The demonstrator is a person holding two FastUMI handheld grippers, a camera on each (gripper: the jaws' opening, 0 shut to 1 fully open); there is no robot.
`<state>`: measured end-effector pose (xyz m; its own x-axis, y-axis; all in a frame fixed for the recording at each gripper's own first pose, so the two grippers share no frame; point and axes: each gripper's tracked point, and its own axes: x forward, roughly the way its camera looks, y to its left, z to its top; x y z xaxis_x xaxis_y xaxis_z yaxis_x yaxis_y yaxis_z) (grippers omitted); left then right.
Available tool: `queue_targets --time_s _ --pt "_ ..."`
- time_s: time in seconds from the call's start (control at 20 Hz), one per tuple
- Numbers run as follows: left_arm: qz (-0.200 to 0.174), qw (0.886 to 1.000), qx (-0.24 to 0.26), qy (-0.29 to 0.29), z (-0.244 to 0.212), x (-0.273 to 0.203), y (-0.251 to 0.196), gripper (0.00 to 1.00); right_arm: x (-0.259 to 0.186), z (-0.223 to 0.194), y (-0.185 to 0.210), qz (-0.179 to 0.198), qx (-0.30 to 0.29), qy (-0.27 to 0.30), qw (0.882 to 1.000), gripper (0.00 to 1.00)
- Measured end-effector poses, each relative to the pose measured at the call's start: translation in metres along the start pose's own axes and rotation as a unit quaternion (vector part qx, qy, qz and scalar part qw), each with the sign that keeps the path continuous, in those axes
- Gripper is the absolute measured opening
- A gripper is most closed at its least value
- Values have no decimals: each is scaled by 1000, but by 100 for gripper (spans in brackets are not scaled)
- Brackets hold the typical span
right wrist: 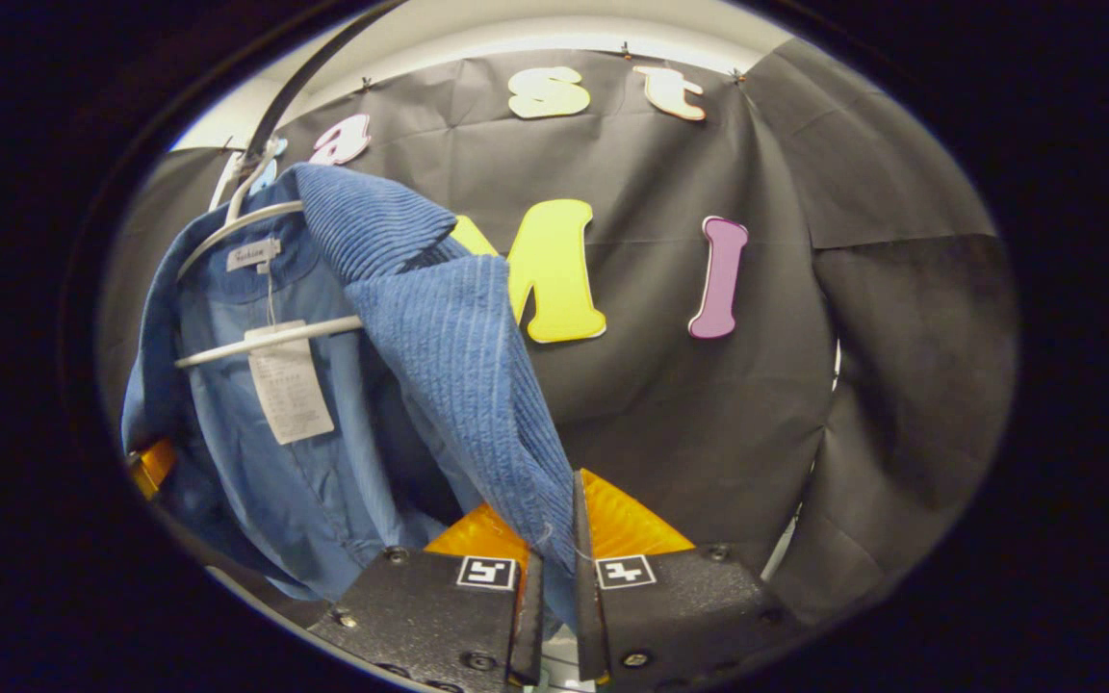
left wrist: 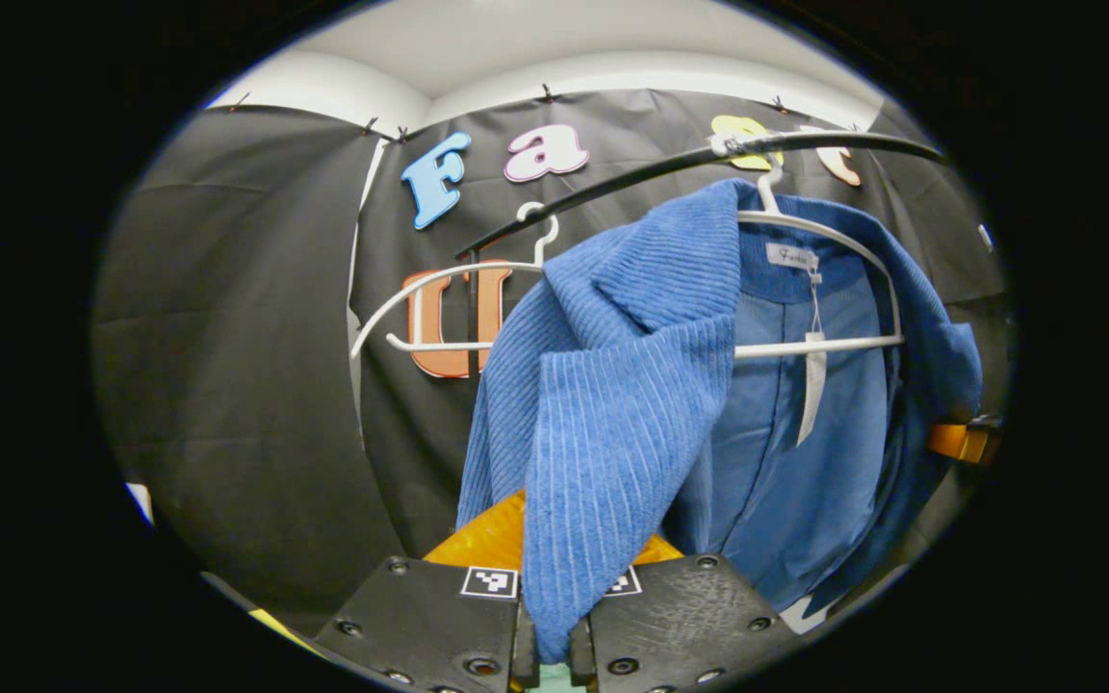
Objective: Grasp the clothes on the hanger with both hands and then place them into the laundry hamper below.
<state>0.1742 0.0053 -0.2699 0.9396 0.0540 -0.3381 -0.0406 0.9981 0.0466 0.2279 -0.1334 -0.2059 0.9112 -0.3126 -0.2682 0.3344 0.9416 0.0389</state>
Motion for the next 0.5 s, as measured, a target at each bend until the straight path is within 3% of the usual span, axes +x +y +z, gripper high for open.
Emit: queue_targets --time_s 0.25,0.45,0.5 --pt "-13 999 -29 -1 19 -10 14 15 10 15 -13 27 92 -2 995 13" --pt "-58 997 -53 9 30 -18 3 14 14 35 -10 73 161 -5 984 7" --pt "-71 996 -58 12 33 -17 -1 7 13 36 -10 84 180 0 980 7"
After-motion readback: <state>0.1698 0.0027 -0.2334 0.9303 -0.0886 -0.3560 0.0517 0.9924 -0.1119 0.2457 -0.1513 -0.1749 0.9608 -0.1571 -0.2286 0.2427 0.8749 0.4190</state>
